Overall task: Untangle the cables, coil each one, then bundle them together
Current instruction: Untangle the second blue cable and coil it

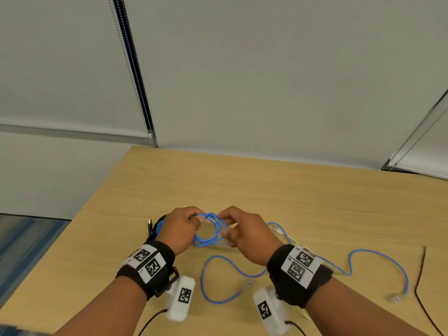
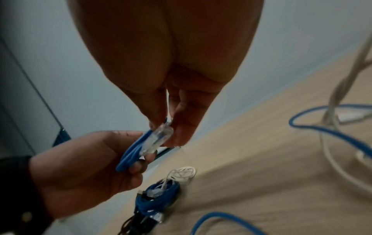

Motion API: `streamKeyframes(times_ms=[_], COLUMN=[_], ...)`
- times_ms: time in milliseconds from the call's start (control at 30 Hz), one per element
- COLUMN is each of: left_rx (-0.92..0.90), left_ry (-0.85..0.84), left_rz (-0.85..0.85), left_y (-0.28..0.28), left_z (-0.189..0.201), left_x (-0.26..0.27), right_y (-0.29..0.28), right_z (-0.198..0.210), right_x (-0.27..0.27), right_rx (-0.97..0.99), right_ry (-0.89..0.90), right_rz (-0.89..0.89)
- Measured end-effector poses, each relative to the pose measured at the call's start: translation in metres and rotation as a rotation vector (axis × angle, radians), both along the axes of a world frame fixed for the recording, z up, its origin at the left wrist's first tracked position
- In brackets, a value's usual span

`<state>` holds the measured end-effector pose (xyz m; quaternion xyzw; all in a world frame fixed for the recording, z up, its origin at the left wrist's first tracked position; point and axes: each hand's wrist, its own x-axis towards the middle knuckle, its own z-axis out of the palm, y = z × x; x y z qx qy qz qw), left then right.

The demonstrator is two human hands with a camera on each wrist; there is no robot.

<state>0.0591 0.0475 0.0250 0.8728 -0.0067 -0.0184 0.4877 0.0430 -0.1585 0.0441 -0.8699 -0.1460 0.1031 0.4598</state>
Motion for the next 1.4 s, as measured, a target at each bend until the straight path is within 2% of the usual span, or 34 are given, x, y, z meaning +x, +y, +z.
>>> streamKeyframes(times_ms=[100, 300, 400, 567, 667, 767, 800, 900, 967, 1033, 1067, 1133, 1200, 1300, 1400], left_rx=[0.001, 0.065, 0.162, 0.163, 0.171, 0.147, 0.070, -0.324, -0.554, -0.681, -0.678, -0.566, -0.466, -0.477, -0.531], left_ry=[-0.019, 0.004, 0.064, 0.091, 0.035, -0.123, -0.134, 0.034, 0.088, 0.107, 0.104, 0.053, -0.036, -0.171, -0.222], left_rz=[0.073, 0.343, 0.378, 0.406, 0.440, 0.379, 0.299, -0.036, -0.097, -0.075, -0.066, -0.057, -0.036, 0.131, 0.300], left_y=[0.014, 0.051, 0.059, 0.065, 0.063, 0.047, 0.038, 0.001, -0.016, -0.021, -0.020, -0.018, -0.015, -0.011, -0.007], left_z=[-0.007, -0.018, -0.028, -0.036, -0.031, -0.013, -0.005, 0.013, 0.020, 0.030, 0.034, 0.042, 0.052, 0.068, 0.084], left_x=[0.000, 0.008, 0.012, 0.013, 0.007, -0.001, -0.004, -0.012, -0.012, -0.006, -0.002, 0.007, 0.015, 0.034, 0.054], right_y=[0.000, -0.002, 0.011, 0.018, 0.014, 0.009, 0.008, 0.003, -0.004, -0.018, -0.027, -0.050, -0.073, -0.098, -0.116], right_z=[-0.009, -0.035, -0.052, -0.060, -0.052, -0.030, -0.020, 0.013, 0.034, 0.052, 0.059, 0.070, 0.077, 0.079, 0.080], right_x=[0.005, -0.001, -0.009, -0.014, -0.011, -0.001, 0.003, 0.016, 0.024, 0.029, 0.030, 0.030, 0.028, 0.020, 0.012], right_rx=[-0.098, -0.558, -0.700, -0.797, -0.740, -0.507, -0.398, -0.114, 0.000, 0.055, 0.072, 0.104, 0.090, -0.041, -0.093], right_ry=[0.027, 0.075, 0.085, 0.000, -0.037, -0.065, -0.074, -0.119, -0.156, -0.217, -0.249, -0.271, -0.194, -0.071, -0.146], right_rz=[0.032, 0.213, 0.264, 0.251, 0.214, 0.090, 0.028, -0.166, -0.252, -0.303, -0.323, -0.350, -0.285, -0.072, -0.114])
